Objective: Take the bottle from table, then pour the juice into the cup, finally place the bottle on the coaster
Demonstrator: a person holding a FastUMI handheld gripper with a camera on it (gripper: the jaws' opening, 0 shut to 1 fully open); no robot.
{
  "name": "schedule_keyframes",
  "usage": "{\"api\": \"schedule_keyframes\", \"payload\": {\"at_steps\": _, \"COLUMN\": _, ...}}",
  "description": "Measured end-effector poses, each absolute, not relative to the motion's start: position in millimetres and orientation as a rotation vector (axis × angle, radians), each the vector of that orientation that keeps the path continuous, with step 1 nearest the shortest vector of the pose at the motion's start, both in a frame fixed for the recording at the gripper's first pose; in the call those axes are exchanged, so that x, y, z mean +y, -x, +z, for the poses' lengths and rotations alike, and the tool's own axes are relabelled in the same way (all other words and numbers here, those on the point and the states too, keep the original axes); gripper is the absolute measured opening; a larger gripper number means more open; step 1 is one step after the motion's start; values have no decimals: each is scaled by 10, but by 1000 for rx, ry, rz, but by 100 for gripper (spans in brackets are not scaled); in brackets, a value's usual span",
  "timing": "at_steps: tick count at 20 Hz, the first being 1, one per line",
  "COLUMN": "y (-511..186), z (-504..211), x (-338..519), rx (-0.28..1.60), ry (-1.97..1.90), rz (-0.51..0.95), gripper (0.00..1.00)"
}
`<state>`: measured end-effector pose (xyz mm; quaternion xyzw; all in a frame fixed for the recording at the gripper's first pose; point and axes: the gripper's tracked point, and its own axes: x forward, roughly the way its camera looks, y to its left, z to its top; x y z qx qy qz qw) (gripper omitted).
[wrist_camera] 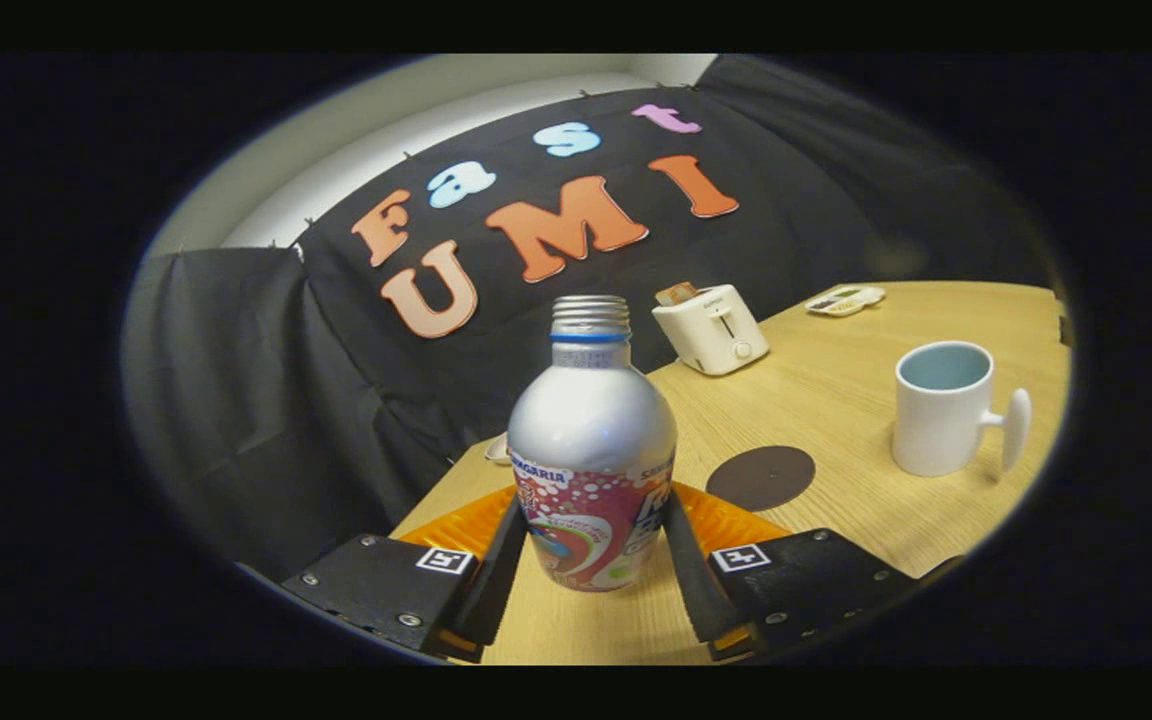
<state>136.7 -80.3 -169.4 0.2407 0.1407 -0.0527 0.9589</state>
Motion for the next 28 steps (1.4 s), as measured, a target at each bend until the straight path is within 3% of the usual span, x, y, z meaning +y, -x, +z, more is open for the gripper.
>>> {"api": "schedule_keyframes", "payload": {"at_steps": 28, "y": -1323, "z": -1512, "x": -1489, "rx": 259, "ry": -1300, "rz": -277, "gripper": 71}}
